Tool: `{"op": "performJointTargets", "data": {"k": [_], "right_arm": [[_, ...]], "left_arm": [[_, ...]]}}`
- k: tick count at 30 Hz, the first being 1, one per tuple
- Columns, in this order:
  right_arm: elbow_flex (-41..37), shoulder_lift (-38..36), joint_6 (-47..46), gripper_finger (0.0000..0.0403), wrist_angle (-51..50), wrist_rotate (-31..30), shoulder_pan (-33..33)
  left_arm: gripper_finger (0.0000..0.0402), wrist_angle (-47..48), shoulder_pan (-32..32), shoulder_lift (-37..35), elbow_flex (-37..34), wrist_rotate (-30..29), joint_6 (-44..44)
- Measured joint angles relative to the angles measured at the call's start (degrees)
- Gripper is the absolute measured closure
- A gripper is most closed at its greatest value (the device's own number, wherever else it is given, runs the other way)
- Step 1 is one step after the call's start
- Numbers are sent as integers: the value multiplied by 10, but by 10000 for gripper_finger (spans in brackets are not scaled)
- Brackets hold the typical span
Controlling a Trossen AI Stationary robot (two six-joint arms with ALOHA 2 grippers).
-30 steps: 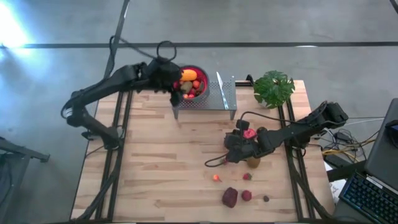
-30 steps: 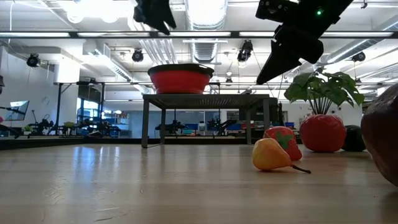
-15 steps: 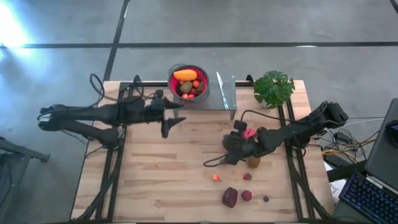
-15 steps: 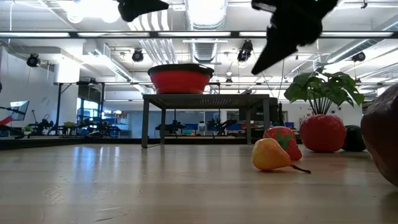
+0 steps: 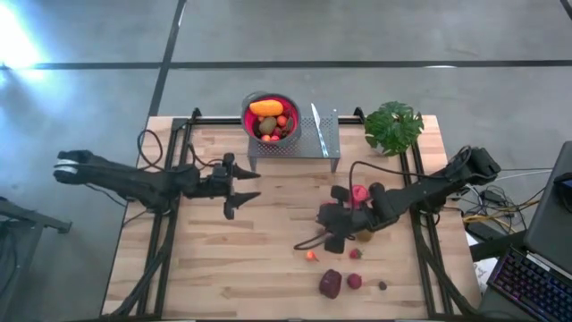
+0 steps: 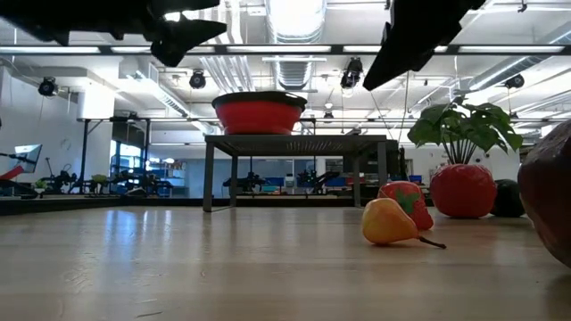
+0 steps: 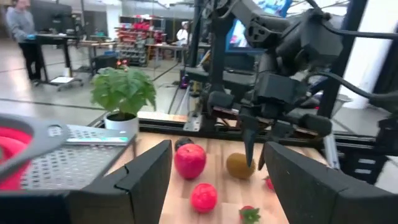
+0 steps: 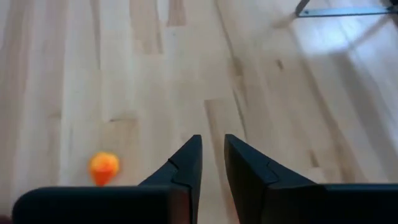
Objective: Pick & Place Fruit
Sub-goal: Put the top red strawberry into the red strainer bowl on the shelf
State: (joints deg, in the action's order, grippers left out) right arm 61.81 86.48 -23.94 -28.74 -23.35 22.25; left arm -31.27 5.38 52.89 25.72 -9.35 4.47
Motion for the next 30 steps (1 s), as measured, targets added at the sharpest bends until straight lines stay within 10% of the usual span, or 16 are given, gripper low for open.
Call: {"op": "performJointTargets", "data": {"k": [30], "right_arm": [[-2,119,-93,239,54,13,51]], "left_arm": [[140,-24,8,1,-36,27,18]]}}
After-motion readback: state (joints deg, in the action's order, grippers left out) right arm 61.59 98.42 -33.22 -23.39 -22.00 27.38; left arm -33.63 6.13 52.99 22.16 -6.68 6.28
